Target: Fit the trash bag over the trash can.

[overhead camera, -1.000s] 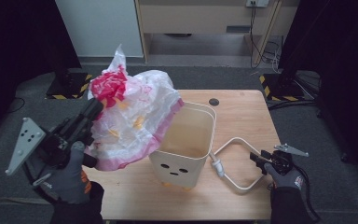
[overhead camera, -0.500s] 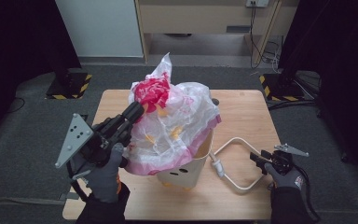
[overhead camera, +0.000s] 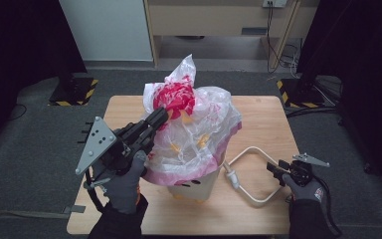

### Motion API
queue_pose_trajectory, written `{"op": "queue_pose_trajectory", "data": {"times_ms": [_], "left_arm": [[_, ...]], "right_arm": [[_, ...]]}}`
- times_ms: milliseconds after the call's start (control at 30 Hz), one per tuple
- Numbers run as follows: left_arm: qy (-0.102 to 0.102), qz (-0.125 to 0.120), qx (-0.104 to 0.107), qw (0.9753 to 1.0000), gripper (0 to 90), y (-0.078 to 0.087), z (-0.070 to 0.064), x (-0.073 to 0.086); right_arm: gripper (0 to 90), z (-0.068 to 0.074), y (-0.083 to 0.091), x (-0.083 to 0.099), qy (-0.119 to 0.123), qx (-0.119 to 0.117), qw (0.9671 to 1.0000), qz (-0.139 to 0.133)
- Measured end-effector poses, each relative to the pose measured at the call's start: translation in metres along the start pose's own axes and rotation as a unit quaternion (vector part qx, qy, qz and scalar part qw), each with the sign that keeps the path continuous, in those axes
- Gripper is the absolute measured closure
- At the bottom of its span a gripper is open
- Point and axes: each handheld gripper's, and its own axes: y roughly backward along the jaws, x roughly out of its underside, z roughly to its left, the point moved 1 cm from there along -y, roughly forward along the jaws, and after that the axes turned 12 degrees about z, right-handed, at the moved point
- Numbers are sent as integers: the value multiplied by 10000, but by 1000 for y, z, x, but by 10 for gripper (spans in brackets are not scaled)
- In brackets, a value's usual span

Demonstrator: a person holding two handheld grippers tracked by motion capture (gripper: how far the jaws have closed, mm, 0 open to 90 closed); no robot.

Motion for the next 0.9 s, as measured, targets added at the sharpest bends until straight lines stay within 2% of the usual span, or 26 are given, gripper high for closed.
{"op": "queue_pose_trajectory", "data": {"times_ms": [233,400,533,700,800,833,900], "left_arm": [[-31,0,85,10000,856,-1,-5,-3],[19,137,278,9995,856,-14,-10,7],[-46,247,346,9991,847,-23,-15,10],[-39,370,370,9986,721,-28,-17,13],[-5,386,413,9984,648,-23,-17,14],[-21,383,382,9985,648,-19,-17,14],[-3,357,328,9988,567,-10,-14,13]], "right_arm": [[412,0,-1,0,23,16,10000,20],[412,0,0,0,2,5,10000,7],[412,-1,0,0,9,11,10000,2],[414,-1,1,-1,25,32,10000,-47],[416,1,3,-2,-7,-44,9999,-134],[416,1,3,-2,-7,-44,9999,-134],[424,3,5,-5,36,-96,9997,-224]]}}
